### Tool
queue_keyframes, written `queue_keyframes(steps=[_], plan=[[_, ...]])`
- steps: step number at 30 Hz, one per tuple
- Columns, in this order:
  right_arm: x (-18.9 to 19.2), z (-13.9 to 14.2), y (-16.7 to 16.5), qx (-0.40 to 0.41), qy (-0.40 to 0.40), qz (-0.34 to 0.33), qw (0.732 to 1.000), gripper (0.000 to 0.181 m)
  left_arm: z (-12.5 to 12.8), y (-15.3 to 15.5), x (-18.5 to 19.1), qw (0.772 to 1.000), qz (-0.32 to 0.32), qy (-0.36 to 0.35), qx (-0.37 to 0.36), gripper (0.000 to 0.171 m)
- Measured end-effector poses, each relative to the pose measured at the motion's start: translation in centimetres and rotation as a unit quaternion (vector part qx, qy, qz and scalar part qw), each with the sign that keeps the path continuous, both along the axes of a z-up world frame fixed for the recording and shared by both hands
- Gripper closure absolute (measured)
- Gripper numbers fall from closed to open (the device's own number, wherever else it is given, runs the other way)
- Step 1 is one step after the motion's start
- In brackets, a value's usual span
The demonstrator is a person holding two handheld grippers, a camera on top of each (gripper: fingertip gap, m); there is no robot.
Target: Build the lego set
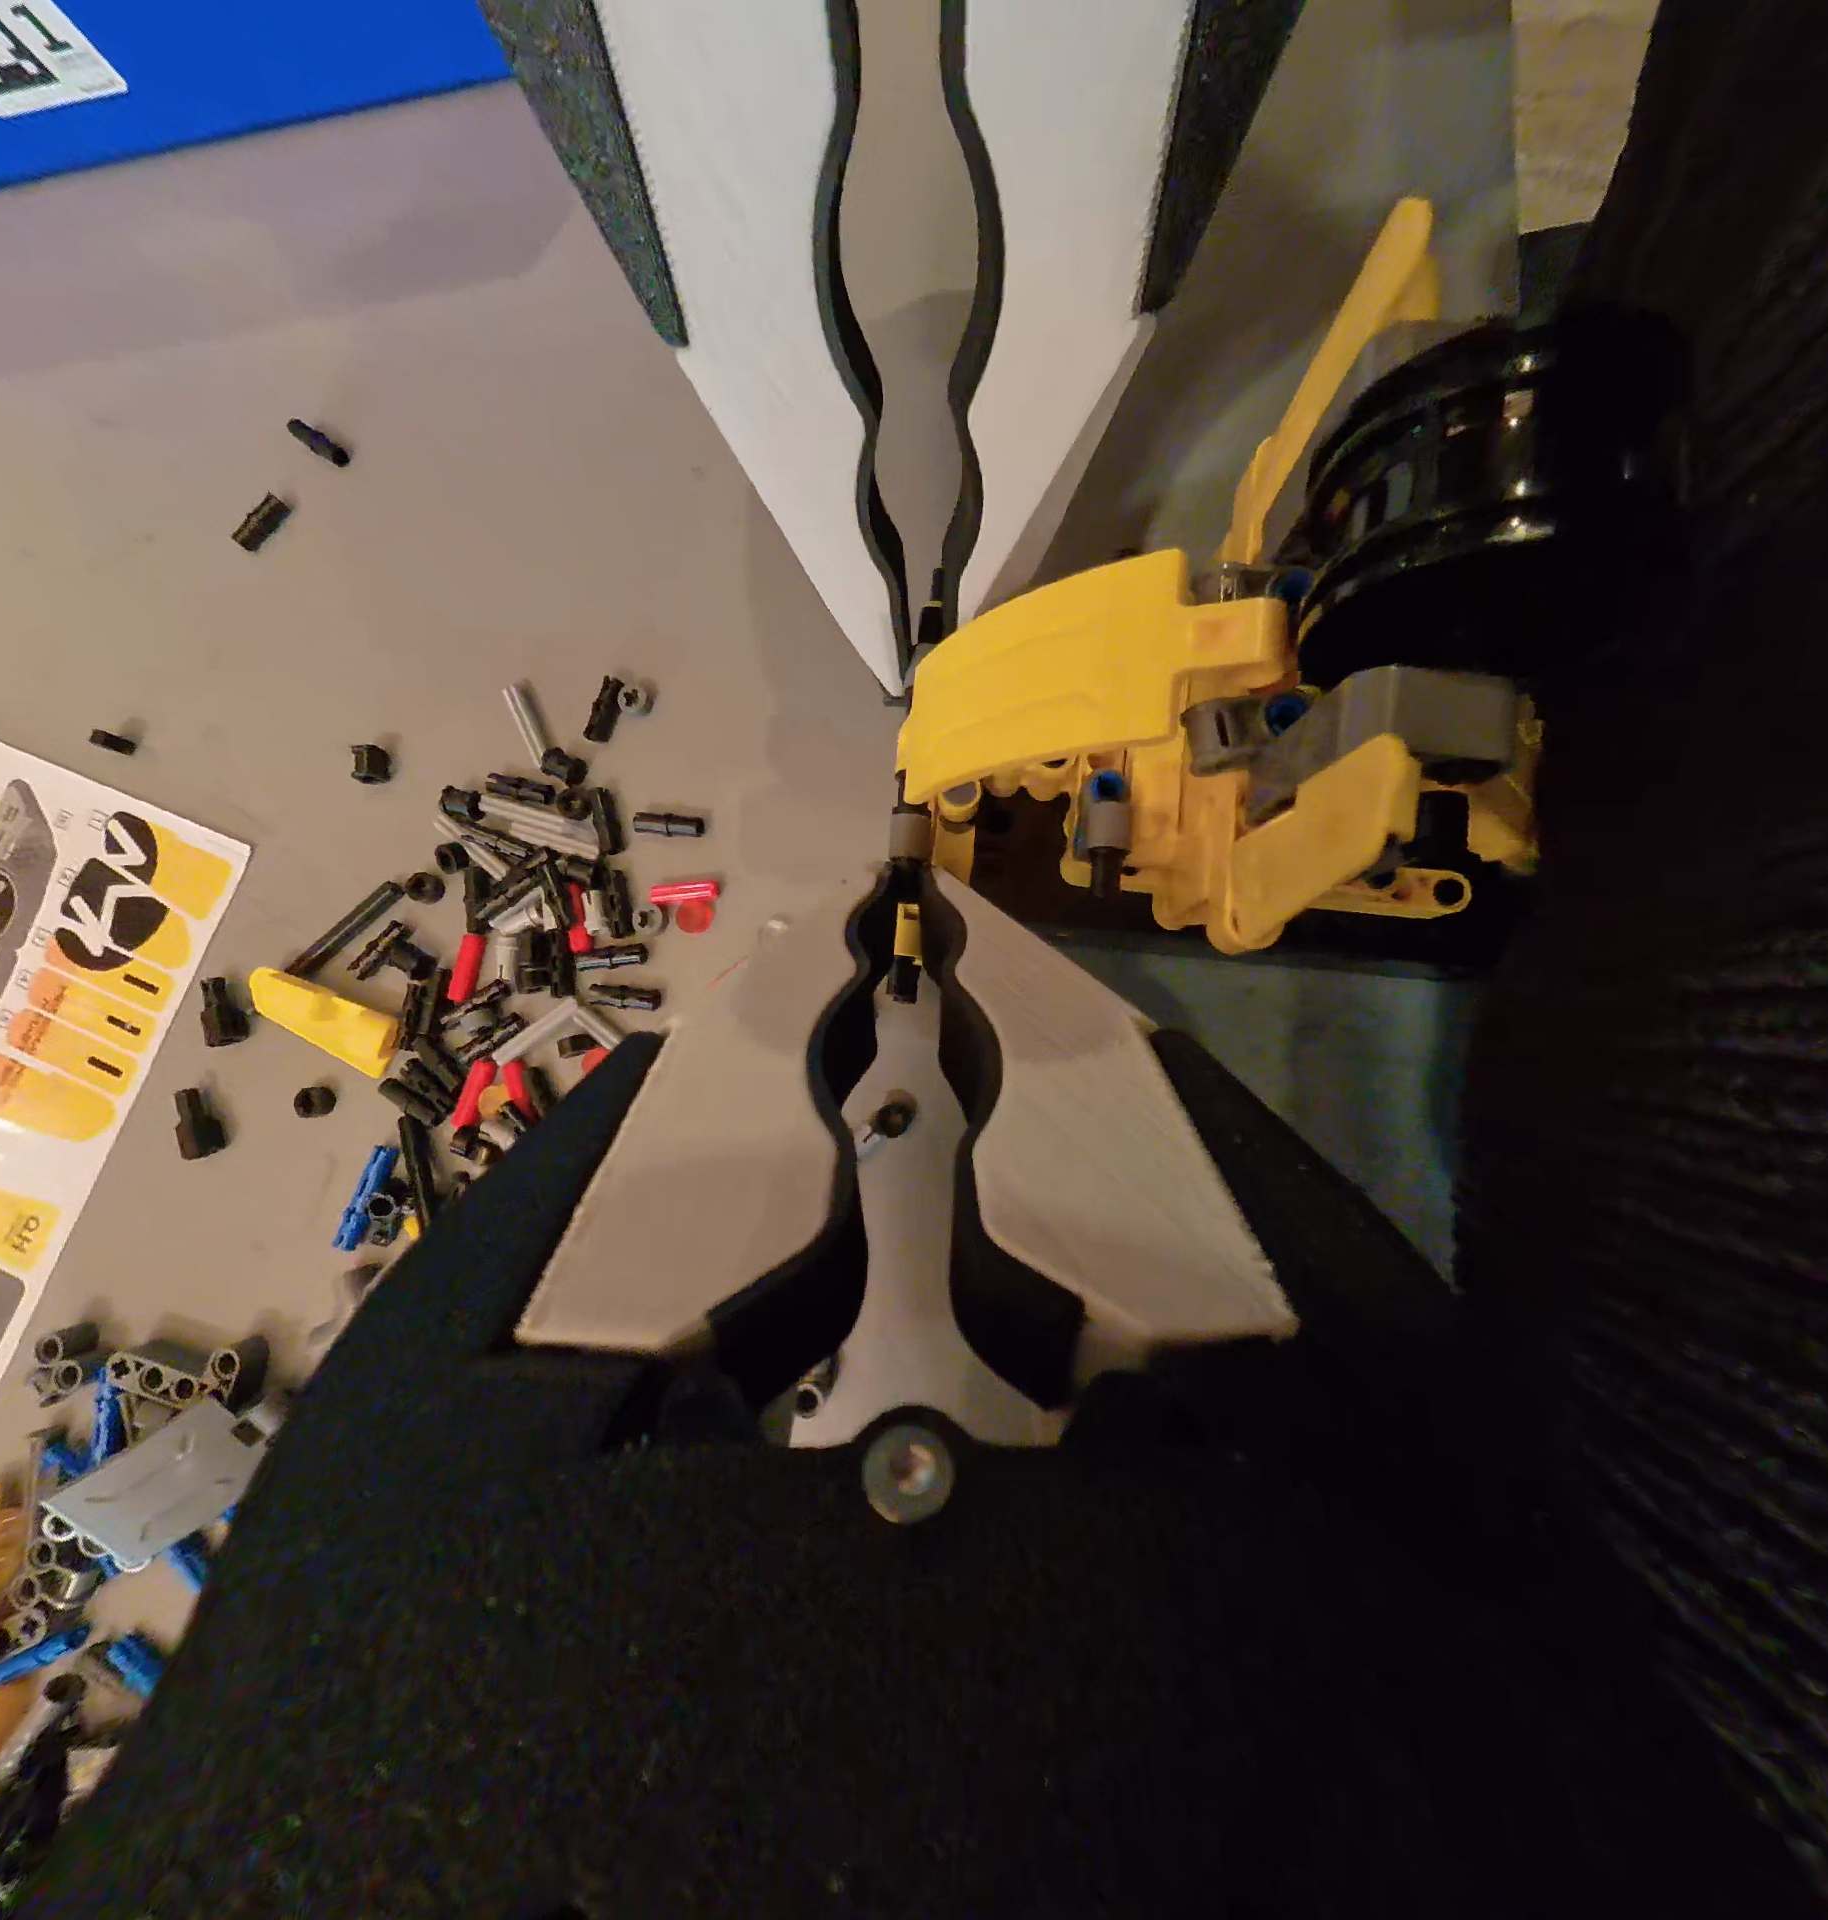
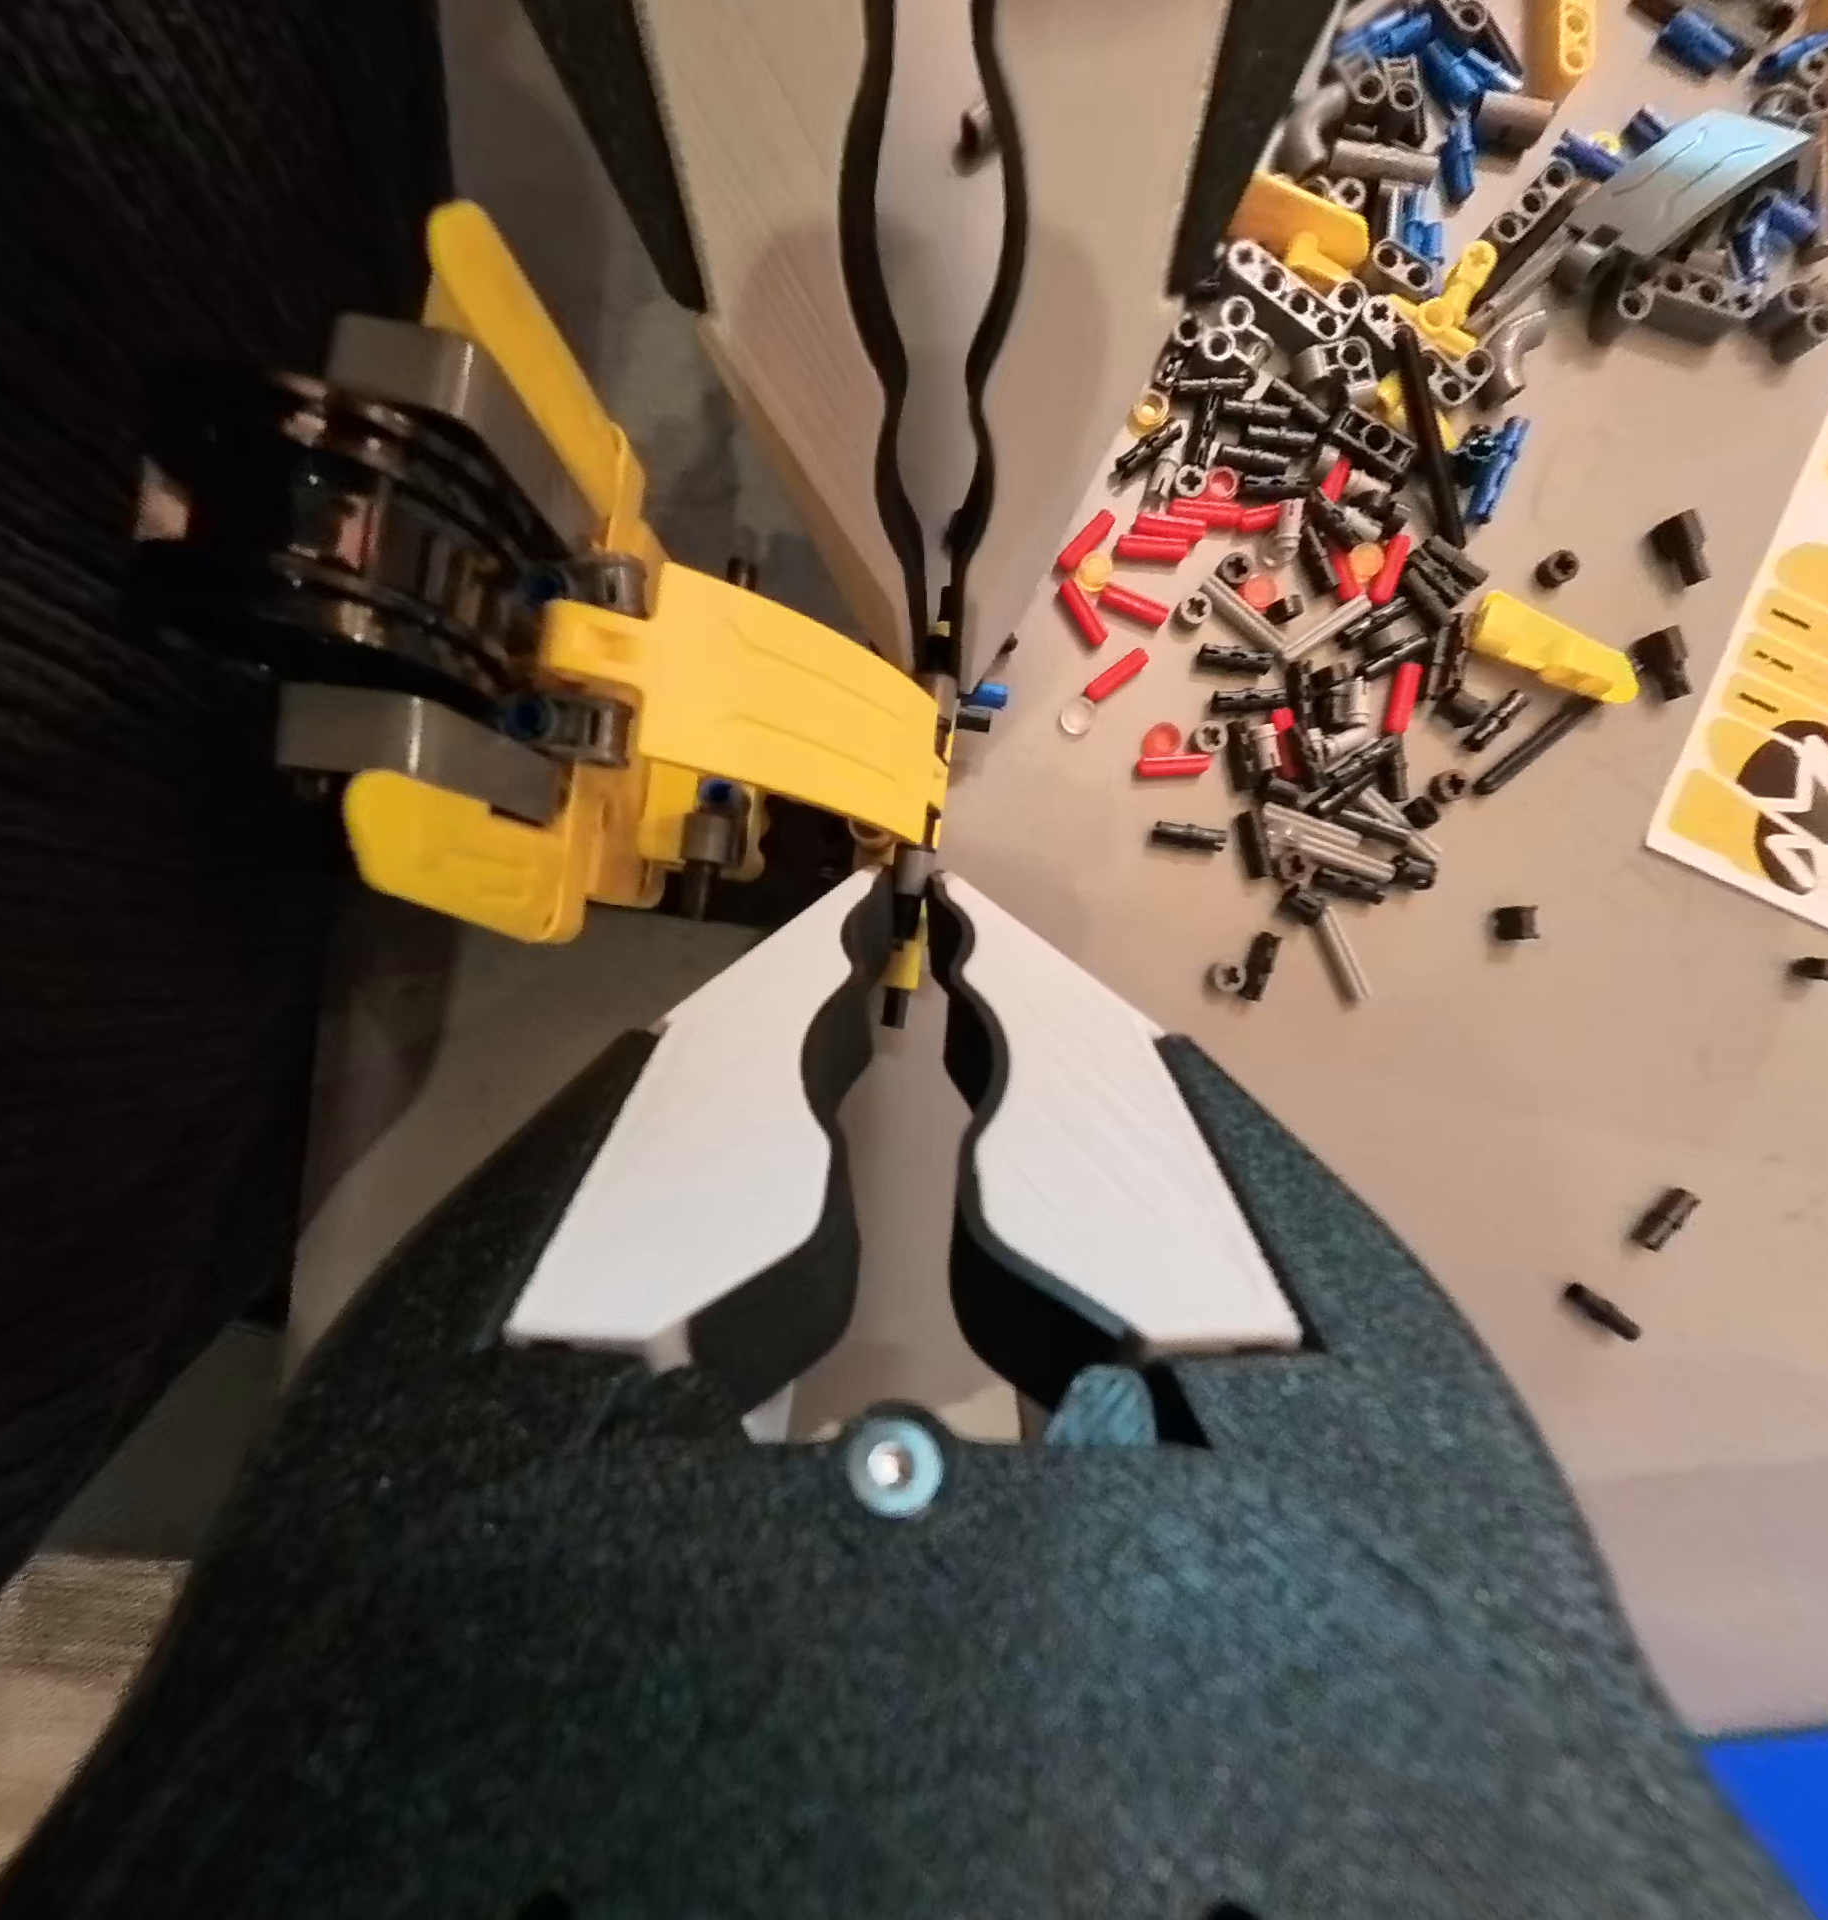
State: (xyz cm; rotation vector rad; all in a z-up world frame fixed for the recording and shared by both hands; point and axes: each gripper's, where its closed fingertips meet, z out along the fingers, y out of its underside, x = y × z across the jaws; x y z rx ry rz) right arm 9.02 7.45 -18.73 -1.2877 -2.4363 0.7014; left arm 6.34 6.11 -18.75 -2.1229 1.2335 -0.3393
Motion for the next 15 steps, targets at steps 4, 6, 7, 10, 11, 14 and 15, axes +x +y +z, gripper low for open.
queue_keyframes(steps=[4,6,7,10,11,14,15], plan=[[-0.01,-0.03,0.02,-0.003,-0.005,-0.002,1.000,0.176,-0.03,-0.03,-0.05,1.000,0.006,-0.003,-0.018,0.168],[0.00,-0.04,0.00,-0.007,-0.012,-0.004,1.000,0.176,-0.05,-0.09,-0.06,1.000,0.008,0.002,-0.024,0.168],[0.00,-0.04,-0.01,-0.009,-0.015,-0.003,1.000,0.176,-0.06,-0.12,-0.06,1.000,0.006,0.006,-0.026,0.168],[0.02,-0.07,-0.02,-0.016,-0.020,-0.002,1.000,0.176,0.00,-0.18,-0.02,0.999,0.000,0.008,-0.033,0.168],[0.03,-0.09,-0.03,-0.018,-0.020,-0.002,1.000,0.176,0.04,-0.22,0.01,0.999,-0.003,0.010,-0.030,0.168],[-0.06,-0.11,-0.04,-0.009,-0.014,-0.004,1.000,0.175,0.15,-0.23,-0.03,0.999,-0.003,0.002,-0.033,0.169],[-0.09,-0.12,-0.04,-0.008,-0.012,-0.005,1.000,0.175,0.17,-0.21,-0.06,0.999,-0.002,0.002,-0.032,0.168]])
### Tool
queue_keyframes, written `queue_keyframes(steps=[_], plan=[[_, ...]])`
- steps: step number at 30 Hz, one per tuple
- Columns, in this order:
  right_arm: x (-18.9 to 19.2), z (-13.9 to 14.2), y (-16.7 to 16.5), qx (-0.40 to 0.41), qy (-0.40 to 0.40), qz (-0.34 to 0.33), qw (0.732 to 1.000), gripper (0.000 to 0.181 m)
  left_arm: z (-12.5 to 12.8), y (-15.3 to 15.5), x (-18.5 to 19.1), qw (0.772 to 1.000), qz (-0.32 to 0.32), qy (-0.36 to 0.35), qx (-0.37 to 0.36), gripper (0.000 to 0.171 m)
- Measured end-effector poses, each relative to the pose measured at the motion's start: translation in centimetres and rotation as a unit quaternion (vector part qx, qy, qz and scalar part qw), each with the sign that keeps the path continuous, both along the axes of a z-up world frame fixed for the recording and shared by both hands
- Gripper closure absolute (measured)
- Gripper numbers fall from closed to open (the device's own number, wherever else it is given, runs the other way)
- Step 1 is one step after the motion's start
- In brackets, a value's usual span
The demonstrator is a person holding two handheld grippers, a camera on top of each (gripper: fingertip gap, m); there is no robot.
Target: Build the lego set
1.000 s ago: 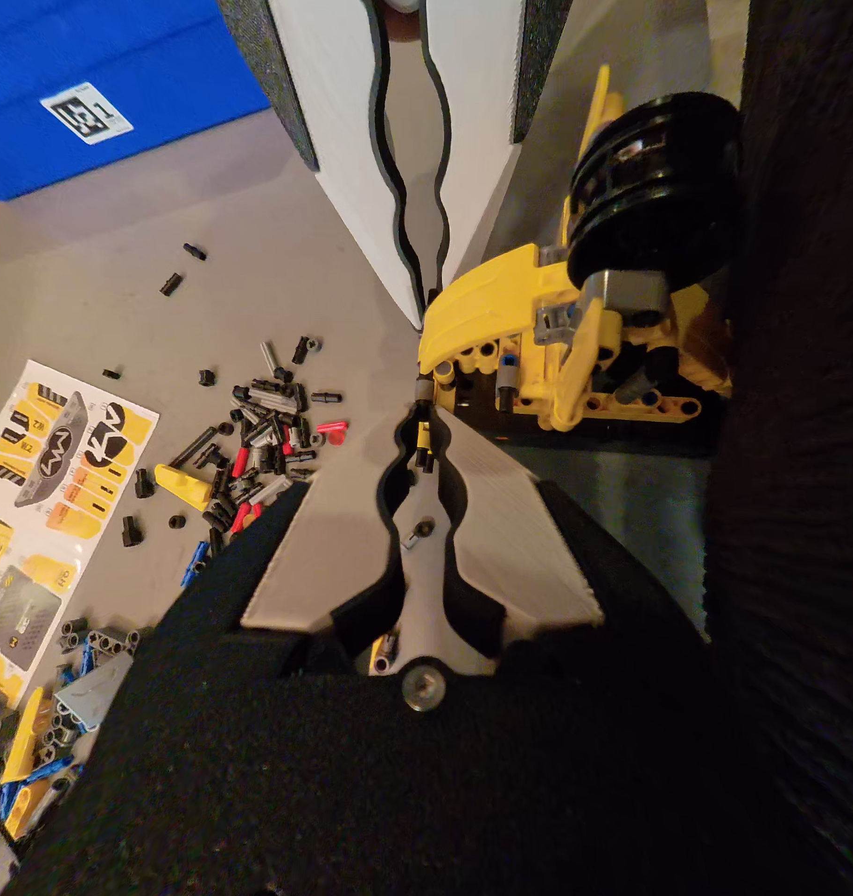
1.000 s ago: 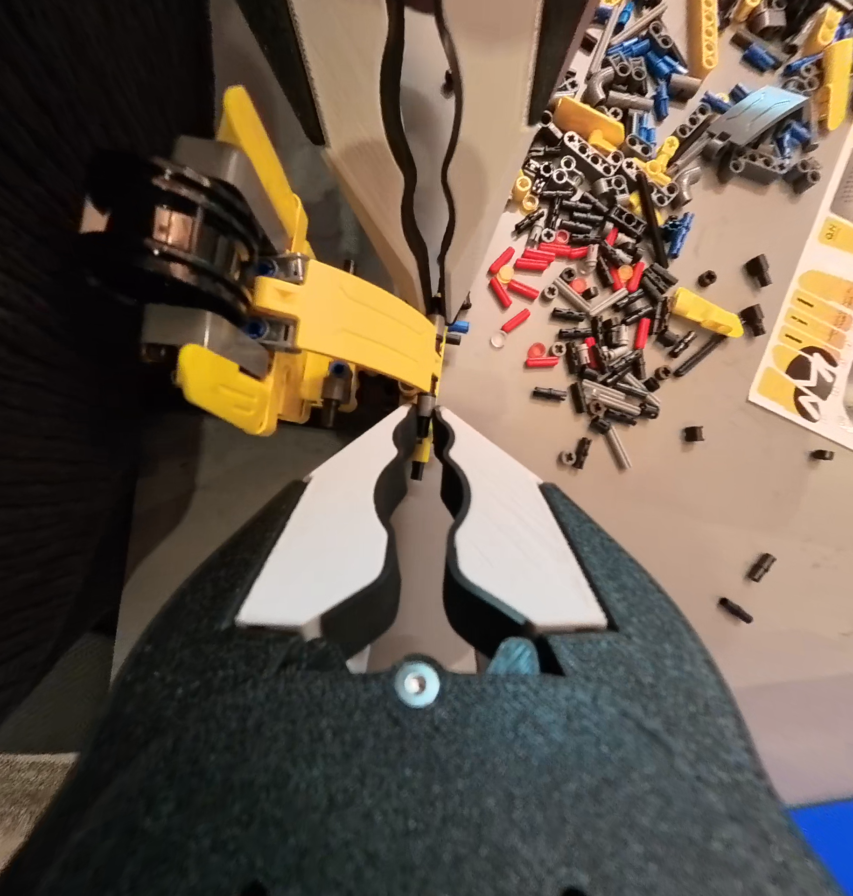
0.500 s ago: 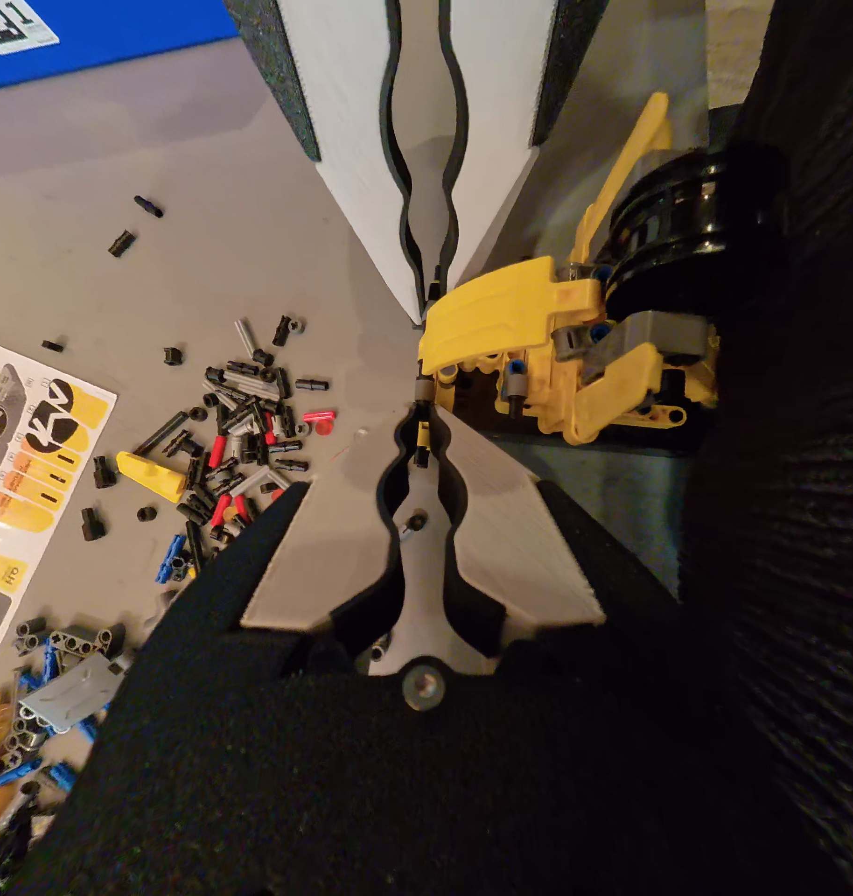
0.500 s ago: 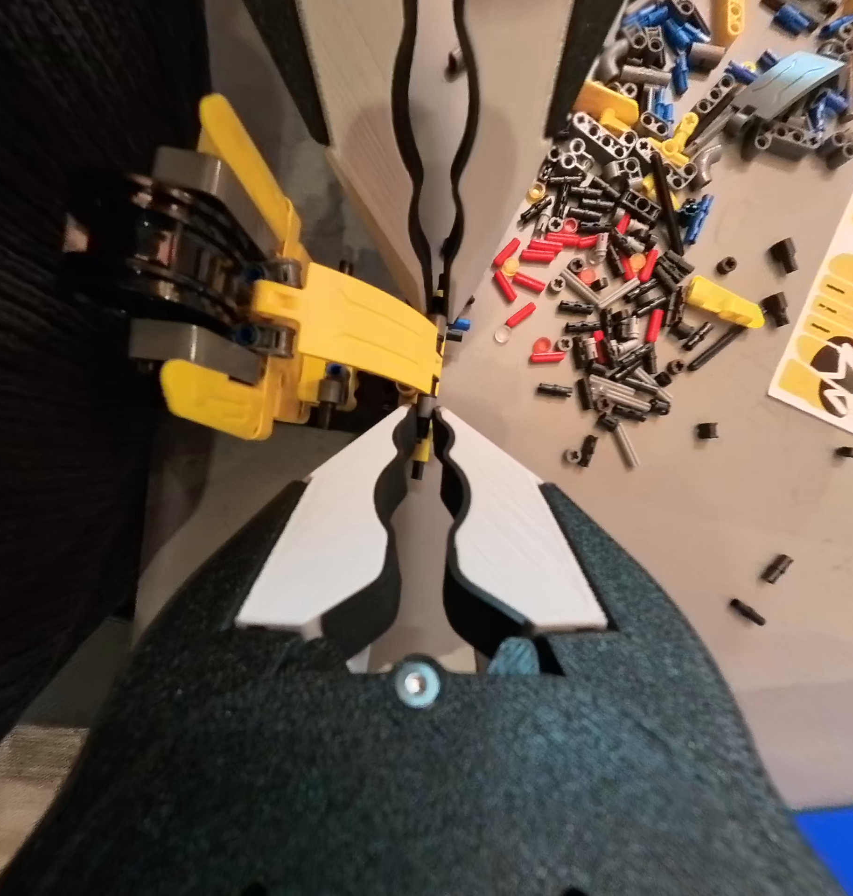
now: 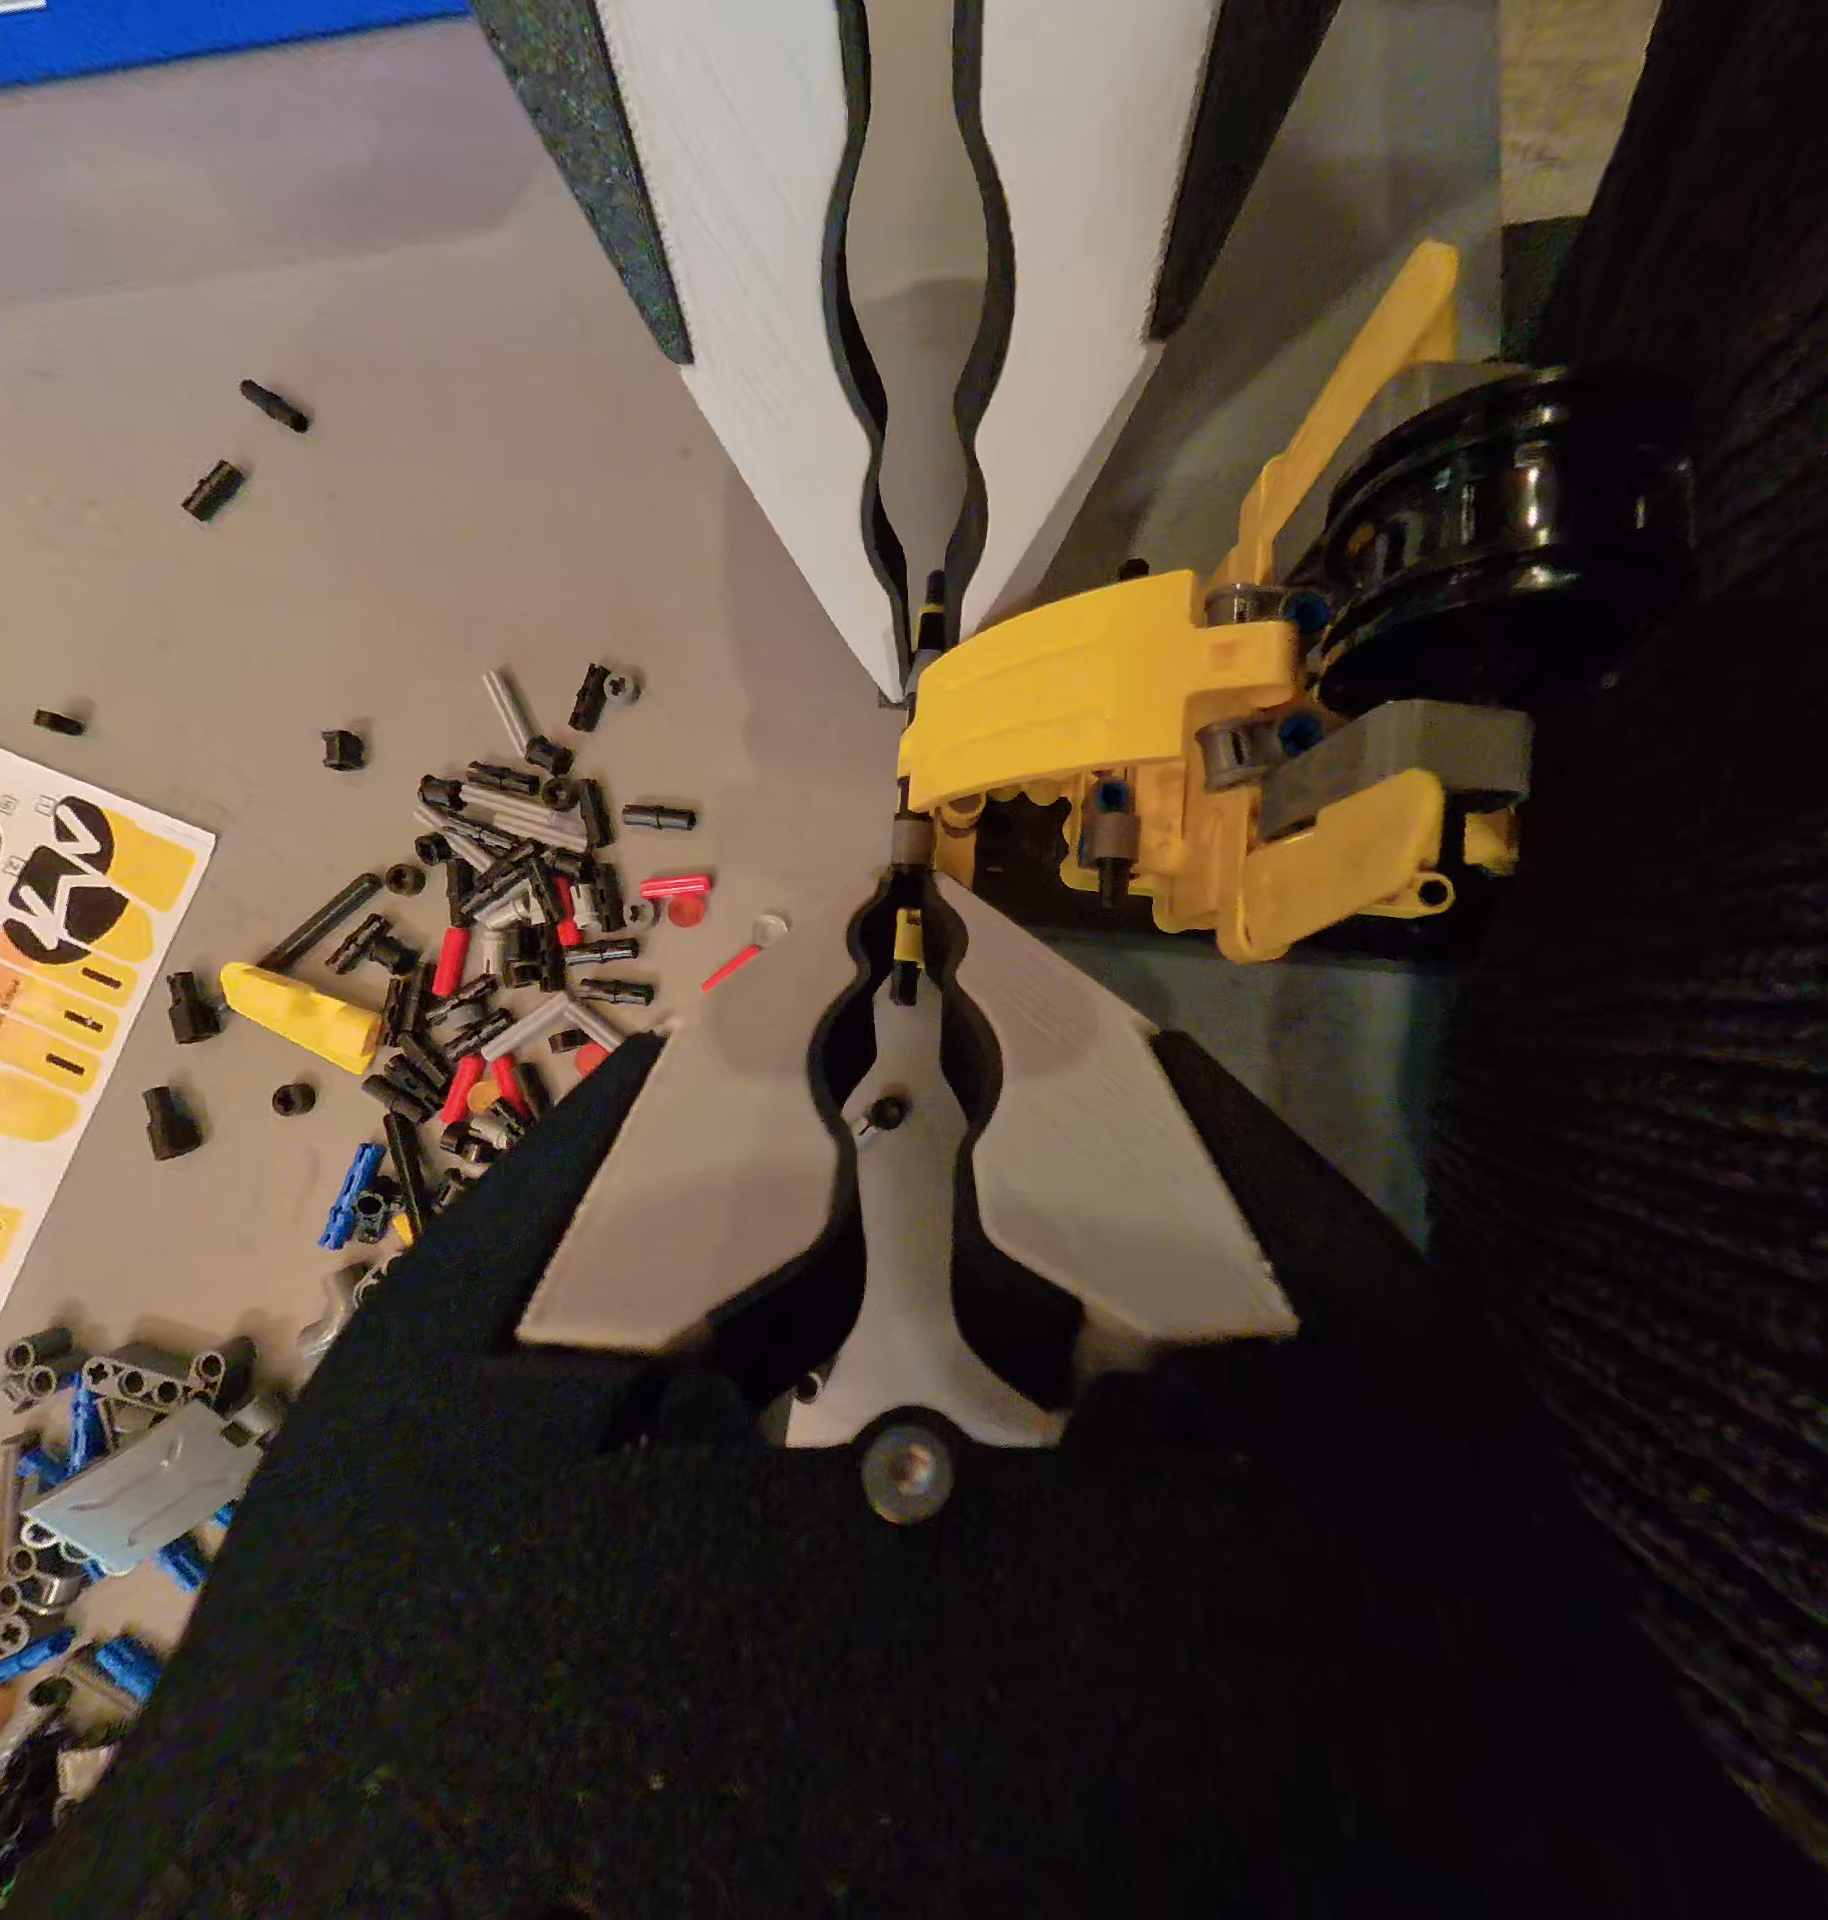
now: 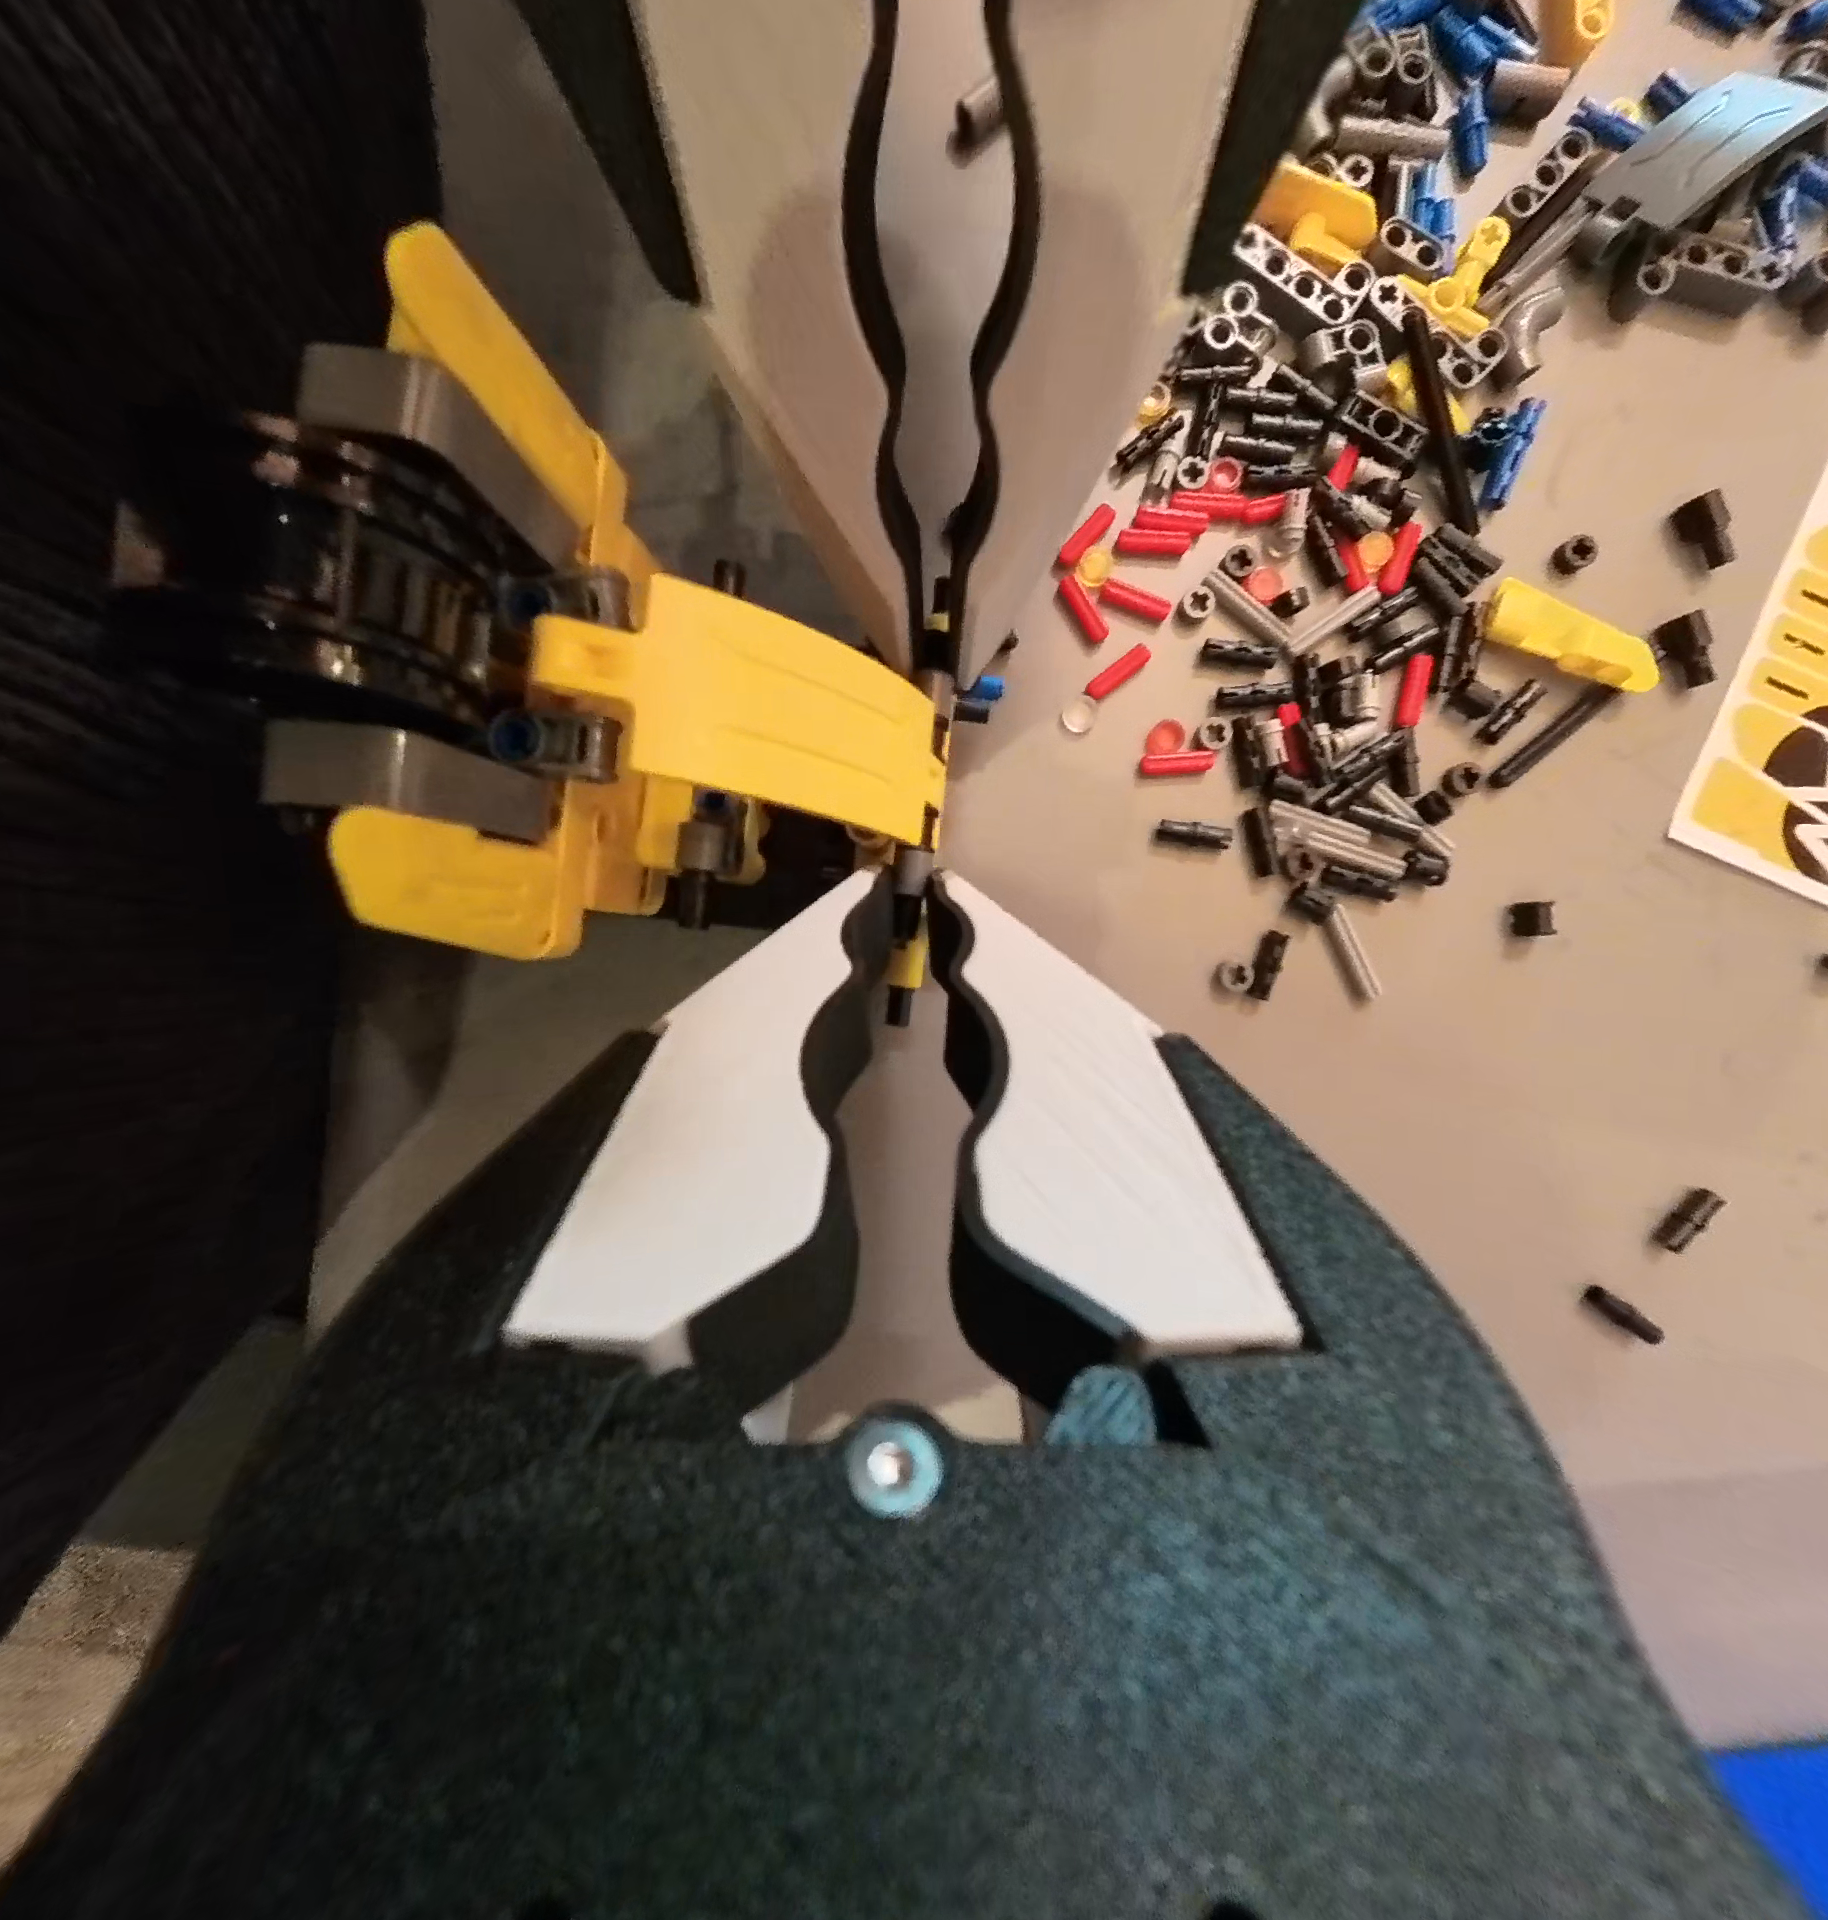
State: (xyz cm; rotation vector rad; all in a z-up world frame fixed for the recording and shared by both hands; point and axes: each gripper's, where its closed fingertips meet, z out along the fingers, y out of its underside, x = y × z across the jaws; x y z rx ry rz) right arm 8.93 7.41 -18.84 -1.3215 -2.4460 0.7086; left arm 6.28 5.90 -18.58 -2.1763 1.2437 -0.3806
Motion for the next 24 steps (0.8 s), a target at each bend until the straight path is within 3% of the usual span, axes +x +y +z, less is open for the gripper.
queue_keyframes(steps=[12,18,24], plan=[[-0.6,0.1,-0.1,0.022,0.035,-0.002,0.999,0.175,0.2,-0.7,-0.3,0.999,0.024,-0.027,-0.011,0.168],[-0.8,0.1,-0.1,0.021,0.048,0.000,0.999,0.175,0.3,-0.1,-0.8,0.999,0.029,-0.034,0.031,0.158],[-1.0,0.1,0.0,0.019,0.053,0.004,0.998,0.175,1.9,-0.1,0.2,0.992,0.029,-0.112,0.044,0.152]])
